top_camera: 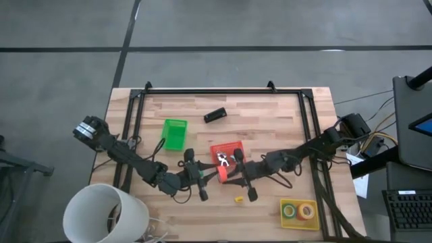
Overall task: Pick and place Stapler, Stapler remover, tape
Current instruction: Put the orange tape into the yellow bin
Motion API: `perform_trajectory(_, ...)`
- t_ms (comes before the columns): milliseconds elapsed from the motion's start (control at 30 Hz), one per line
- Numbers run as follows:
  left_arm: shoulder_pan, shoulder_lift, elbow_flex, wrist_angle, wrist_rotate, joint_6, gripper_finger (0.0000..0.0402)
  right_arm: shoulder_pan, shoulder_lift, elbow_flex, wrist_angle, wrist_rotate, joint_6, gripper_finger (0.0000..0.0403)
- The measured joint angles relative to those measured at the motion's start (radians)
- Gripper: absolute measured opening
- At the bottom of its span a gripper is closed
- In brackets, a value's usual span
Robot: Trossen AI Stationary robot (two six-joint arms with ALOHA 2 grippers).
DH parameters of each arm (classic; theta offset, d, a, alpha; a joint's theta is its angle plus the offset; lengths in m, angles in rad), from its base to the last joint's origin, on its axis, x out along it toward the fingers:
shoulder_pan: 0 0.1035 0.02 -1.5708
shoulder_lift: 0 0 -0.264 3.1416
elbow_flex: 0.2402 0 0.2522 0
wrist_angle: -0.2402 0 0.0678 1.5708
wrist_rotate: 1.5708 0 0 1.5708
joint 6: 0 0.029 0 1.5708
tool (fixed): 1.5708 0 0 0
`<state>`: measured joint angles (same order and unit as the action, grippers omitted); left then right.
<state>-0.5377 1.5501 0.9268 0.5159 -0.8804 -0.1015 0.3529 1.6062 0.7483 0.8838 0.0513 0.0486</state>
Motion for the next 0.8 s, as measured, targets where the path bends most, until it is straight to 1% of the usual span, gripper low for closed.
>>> perform_trajectory(233,0.000,-0.023,0.000,0.004,0.000,0.031,0.0172,0.001,-0.019,0.000,-0.049,0.000,0.038,0.0048)
perform_trajectory(367,0.000,-0.035,0.001,0.010,0.000,0.060,0.0197,0.001,-0.072,0.004,-0.154,0.001,0.105,0.0047)
perform_trajectory(467,0.000,-0.036,0.005,0.076,0.007,0.107,0.0201,0.012,-0.133,0.014,-0.342,0.001,0.204,0.0045)
perform_trajectory(567,0.000,-0.036,0.004,0.097,0.012,0.152,0.0201,0.046,-0.204,0.054,-0.612,0.001,0.318,0.0045)
perform_trajectory(667,0.003,-0.035,0.004,0.113,0.013,0.187,0.0202,0.097,-0.252,0.133,-0.937,0.002,0.466,0.0045)
perform_trajectory(800,0.007,-0.035,0.003,0.117,0.014,0.221,0.0202,0.180,-0.262,0.269,-1.301,0.008,0.660,0.0045)
